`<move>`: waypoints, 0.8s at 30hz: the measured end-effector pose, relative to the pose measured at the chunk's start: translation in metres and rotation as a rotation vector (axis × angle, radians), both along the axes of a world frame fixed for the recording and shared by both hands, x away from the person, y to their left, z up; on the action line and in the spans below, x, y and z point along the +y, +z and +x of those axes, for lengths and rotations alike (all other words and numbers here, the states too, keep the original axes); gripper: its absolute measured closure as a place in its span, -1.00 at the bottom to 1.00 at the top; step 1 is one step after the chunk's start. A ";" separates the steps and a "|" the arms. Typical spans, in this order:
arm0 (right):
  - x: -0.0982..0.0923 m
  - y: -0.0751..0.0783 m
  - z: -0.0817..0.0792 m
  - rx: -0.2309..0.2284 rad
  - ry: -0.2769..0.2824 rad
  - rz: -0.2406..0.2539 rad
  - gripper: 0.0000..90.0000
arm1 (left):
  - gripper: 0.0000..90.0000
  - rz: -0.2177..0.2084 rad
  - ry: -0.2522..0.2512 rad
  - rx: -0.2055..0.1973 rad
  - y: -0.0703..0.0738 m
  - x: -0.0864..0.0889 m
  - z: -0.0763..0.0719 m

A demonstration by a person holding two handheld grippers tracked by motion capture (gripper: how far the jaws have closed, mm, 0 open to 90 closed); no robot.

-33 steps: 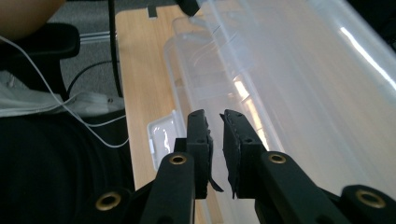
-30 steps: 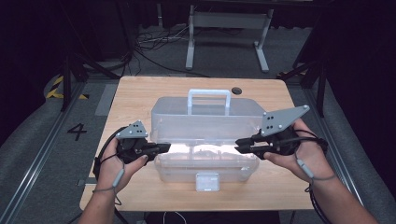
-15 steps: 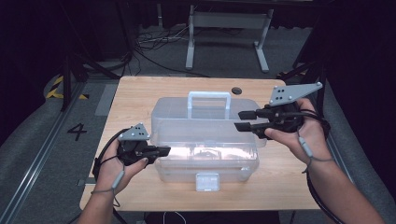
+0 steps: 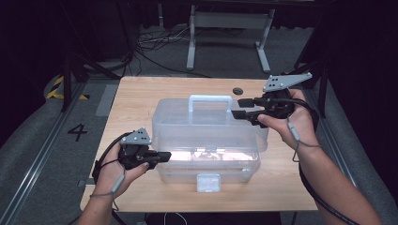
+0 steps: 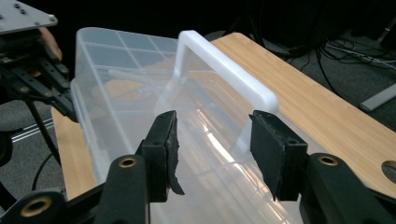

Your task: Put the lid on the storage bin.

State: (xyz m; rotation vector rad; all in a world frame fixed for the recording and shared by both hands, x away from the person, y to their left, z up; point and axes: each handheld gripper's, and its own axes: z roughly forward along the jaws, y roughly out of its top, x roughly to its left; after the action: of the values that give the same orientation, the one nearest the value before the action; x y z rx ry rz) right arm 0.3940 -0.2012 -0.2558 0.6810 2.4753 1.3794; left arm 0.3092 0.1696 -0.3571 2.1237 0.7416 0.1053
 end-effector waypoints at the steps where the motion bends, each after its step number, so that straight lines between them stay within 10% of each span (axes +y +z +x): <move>1: 0.000 -0.001 0.002 0.002 -0.004 -0.004 0.15 | 0.94 0.002 -0.005 0.001 0.000 0.000 0.000; 24: 0.026 -0.020 0.030 0.004 0.000 -0.124 0.21 | 0.92 0.028 -0.043 0.045 -0.003 -0.002 -0.010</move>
State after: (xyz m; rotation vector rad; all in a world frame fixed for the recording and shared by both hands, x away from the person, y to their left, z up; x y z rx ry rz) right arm 0.4240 -0.1754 -0.2762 0.6571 2.5392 1.2130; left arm 0.2997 0.1677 -0.3597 2.1731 0.7239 0.0452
